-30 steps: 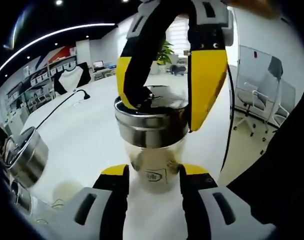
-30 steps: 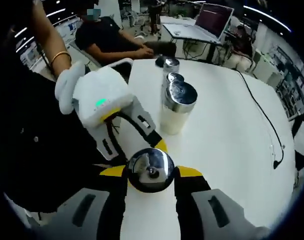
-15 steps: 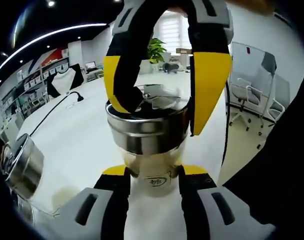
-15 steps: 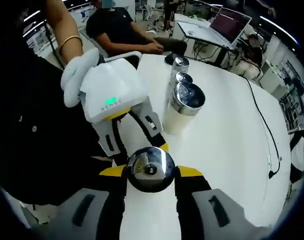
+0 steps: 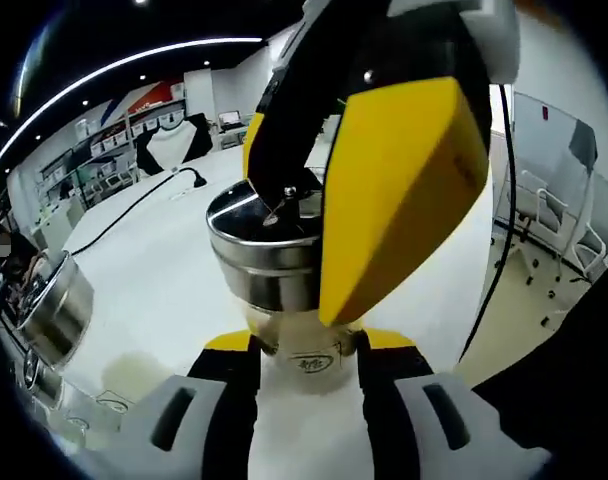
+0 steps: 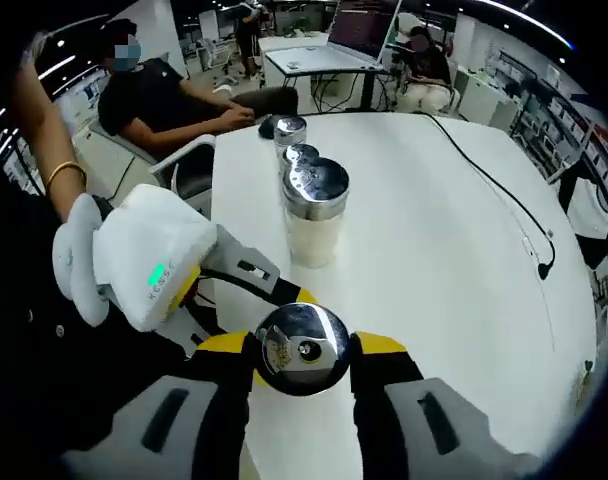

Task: Rotate the seasoning bottle until the label or dispensing opening points toward the visible target arrow and the bottle remains upright within the marked orientation range

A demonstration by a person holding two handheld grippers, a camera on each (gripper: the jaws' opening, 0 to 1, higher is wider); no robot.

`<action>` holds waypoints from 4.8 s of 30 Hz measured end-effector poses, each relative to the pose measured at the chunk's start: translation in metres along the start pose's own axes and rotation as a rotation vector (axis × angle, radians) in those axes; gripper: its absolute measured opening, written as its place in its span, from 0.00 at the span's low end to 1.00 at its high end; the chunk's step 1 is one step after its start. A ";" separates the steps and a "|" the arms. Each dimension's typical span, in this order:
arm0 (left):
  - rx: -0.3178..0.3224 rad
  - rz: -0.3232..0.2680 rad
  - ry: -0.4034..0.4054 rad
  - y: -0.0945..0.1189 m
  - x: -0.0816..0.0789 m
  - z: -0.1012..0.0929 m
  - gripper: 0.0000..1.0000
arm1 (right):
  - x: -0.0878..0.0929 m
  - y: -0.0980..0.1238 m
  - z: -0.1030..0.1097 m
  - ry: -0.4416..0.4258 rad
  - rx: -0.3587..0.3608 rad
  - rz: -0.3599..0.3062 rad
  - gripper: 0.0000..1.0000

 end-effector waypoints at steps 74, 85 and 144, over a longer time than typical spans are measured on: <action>-0.406 -0.160 0.254 0.274 0.151 0.011 0.52 | -0.033 -0.022 -0.020 0.463 -0.052 0.224 0.39; -0.406 -0.202 0.265 0.293 0.155 -0.010 0.73 | -0.029 -0.027 -0.014 0.481 -0.040 0.261 0.40; -0.185 -0.086 0.212 0.240 0.086 0.109 0.94 | 0.039 -0.018 0.054 -0.514 0.387 -0.548 0.65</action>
Point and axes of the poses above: the point that each gripper's makers call its tool centre point, and the gripper's own axes: y roughly backward along the fingers, z roughly to its left, x roughly out of its underside, the point moved 4 cm from there along y, roughly backward along the fingers, and after that the axes turned 2 degrees about z, right-handed, at the moved point
